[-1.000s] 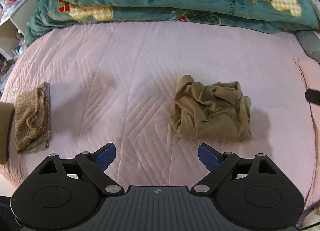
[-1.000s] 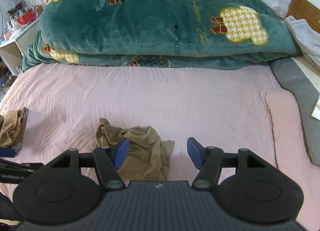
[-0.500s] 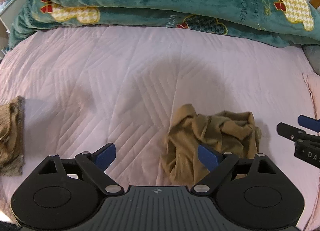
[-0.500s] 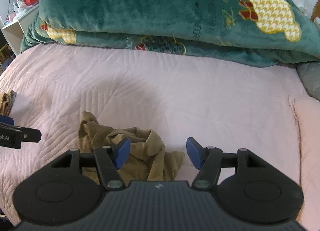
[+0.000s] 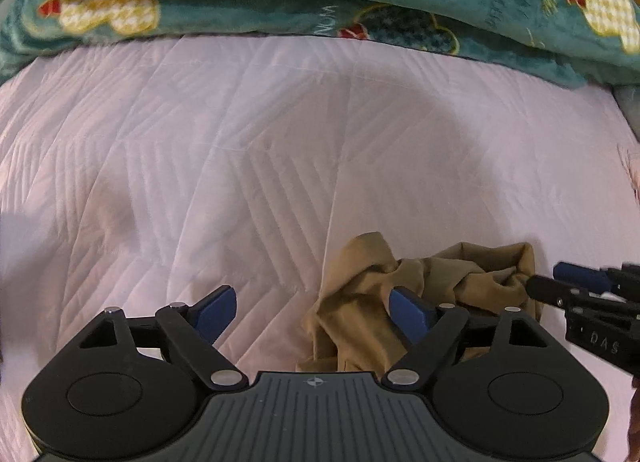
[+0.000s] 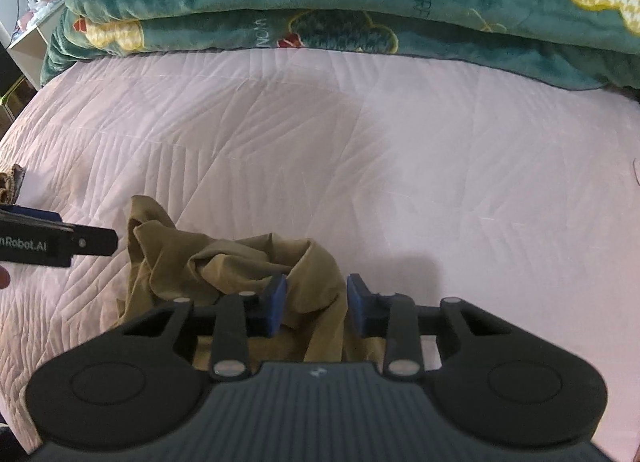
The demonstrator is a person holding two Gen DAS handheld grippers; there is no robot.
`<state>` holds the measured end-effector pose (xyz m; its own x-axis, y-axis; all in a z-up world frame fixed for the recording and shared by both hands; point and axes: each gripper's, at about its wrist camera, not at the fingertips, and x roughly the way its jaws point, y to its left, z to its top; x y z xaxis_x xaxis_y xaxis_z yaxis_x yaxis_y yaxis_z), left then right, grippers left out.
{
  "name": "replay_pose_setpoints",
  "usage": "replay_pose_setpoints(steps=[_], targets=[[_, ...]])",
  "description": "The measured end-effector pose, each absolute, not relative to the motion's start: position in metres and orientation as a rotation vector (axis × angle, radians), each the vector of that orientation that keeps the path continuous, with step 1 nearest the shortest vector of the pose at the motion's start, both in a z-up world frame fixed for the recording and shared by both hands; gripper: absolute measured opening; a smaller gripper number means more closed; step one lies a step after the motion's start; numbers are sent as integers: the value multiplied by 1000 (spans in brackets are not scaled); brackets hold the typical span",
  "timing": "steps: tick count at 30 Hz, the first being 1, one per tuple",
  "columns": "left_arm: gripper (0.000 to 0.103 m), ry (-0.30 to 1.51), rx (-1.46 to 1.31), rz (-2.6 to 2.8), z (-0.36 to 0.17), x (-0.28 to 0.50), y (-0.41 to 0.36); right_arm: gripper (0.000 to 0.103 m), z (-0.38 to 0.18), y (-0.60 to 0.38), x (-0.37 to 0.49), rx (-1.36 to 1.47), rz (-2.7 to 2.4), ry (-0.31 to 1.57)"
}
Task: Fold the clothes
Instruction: 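Lower the left tool onto the khaki T-shirt and close on the fabric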
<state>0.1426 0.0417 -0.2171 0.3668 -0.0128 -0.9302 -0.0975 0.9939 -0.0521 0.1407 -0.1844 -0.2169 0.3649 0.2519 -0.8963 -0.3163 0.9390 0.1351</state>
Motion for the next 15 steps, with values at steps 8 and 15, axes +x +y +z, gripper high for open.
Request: replay_pose_setpoints(steps=[8, 15], targets=[[72, 1186, -111, -5, -222, 150, 36, 38, -209, -190, 145, -11, 342, 1146], [64, 1200, -140, -32, -235, 159, 30, 43, -224, -185, 154, 18, 341, 1184]])
